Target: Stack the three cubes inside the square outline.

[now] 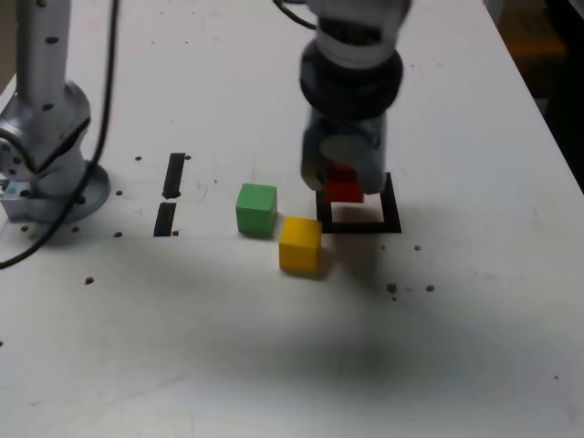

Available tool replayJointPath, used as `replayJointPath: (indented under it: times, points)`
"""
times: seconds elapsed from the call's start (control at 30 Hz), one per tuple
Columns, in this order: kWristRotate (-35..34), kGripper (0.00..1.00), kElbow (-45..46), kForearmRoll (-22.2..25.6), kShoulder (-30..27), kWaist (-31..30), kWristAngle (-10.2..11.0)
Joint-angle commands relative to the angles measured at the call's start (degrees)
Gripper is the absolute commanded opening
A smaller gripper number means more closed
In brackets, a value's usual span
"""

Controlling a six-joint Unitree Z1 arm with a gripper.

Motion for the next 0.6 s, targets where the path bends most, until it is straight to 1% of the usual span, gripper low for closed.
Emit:
replayJointPath:
  times: [0.0,0.3,0.57]
  points:
    - [-0.19,0.15,-0.78,0.5,0.95,0.55,0.23]
    - [-0.21,0.15,-2.17,0.05,2.78,1.21,0.56]
    - [0.09,0.15,-1.76,-0.44,4.45,2.04,0.12]
